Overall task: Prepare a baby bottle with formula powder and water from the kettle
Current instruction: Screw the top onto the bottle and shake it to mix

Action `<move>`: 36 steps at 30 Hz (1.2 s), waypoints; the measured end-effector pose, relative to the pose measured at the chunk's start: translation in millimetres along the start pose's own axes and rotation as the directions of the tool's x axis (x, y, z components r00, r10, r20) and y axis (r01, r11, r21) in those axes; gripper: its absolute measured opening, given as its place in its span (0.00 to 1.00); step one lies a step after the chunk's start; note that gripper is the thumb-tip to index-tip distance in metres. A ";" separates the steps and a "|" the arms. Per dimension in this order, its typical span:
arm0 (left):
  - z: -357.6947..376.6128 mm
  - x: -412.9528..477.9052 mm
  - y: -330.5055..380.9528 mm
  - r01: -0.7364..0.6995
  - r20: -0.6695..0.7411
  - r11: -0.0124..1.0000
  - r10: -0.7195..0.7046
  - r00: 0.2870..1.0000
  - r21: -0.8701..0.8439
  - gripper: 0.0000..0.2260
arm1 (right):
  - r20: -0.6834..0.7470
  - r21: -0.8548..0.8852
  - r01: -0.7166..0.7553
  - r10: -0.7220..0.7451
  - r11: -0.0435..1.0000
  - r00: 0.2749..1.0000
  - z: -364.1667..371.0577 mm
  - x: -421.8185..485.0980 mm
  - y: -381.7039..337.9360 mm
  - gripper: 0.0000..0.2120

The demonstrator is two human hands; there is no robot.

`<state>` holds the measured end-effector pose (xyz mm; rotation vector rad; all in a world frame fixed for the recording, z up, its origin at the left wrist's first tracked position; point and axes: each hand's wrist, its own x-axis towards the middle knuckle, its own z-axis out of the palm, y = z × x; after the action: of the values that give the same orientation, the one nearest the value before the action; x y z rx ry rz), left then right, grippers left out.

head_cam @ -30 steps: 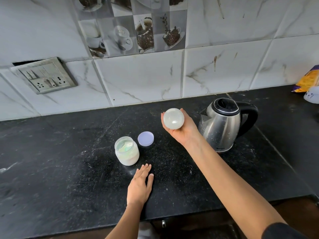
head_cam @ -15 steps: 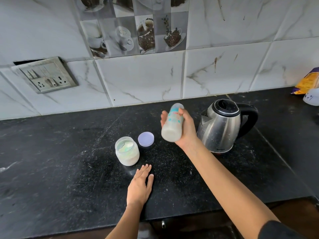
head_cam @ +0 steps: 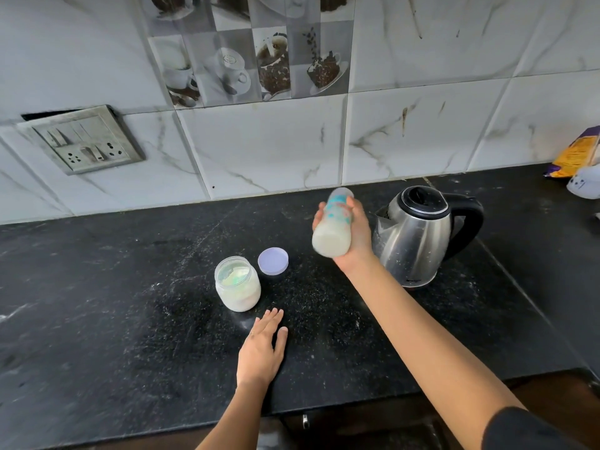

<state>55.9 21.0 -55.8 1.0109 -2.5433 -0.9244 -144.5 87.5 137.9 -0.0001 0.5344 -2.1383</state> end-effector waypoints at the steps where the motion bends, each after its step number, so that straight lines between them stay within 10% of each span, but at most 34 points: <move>1: 0.0 0.3 -0.3 0.000 0.001 1.000 0.000 1.000 0.000 0.18 | -0.026 0.068 -0.002 0.004 0.998 1.000 -0.5 1.1 -3.1 0.14; 6: 0.2 -0.5 -1.1 -0.003 -0.004 1.000 0.003 1.000 -0.001 0.18 | 0.152 -0.227 -0.008 0.044 0.974 0.987 -10.3 -13.5 8.8 0.15; 11: -0.7 0.3 -0.2 -0.007 -0.003 1.000 0.007 1.000 0.001 0.18 | -0.018 0.078 0.006 -0.005 0.997 1.000 -0.8 -0.9 -3.3 0.15; 15: -0.6 0.2 -0.5 -0.006 0.002 1.000 0.006 1.000 0.000 0.18 | 0.111 -0.229 0.027 -0.001 0.973 0.994 -9.9 -12.2 9.1 0.18; 20: -0.8 0.2 -0.4 -0.005 0.006 1.000 0.005 1.000 0.002 0.18 | -0.041 -0.007 0.039 -0.039 0.999 0.998 -11.9 2.4 1.0 0.16; 24: -1.1 0.4 0.1 -0.007 0.009 1.000 0.007 1.000 -0.002 0.18 | 0.131 -0.280 0.066 -0.030 0.958 0.991 -21.2 -9.2 12.6 0.18; 29: -1.9 -0.6 0.2 -0.004 0.013 1.000 0.004 1.000 0.010 0.19 | -0.023 -0.019 0.072 -0.072 0.997 0.997 -15.7 5.2 6.8 0.22; 33: -2.6 -0.8 1.6 0.003 0.018 1.000 -0.003 1.000 0.010 0.19 | 0.194 -0.272 0.067 -0.014 0.960 0.981 -14.1 -8.6 20.5 0.17; 36: -2.9 -0.6 3.2 -0.006 0.013 1.000 0.006 1.000 0.007 0.19 | 0.082 -0.113 0.061 -0.051 0.992 0.995 -6.3 4.3 16.1 0.16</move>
<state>55.9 21.8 -51.5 1.0023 -2.5606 -0.9242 -135.6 78.4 125.4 -0.1654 0.6167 -2.1493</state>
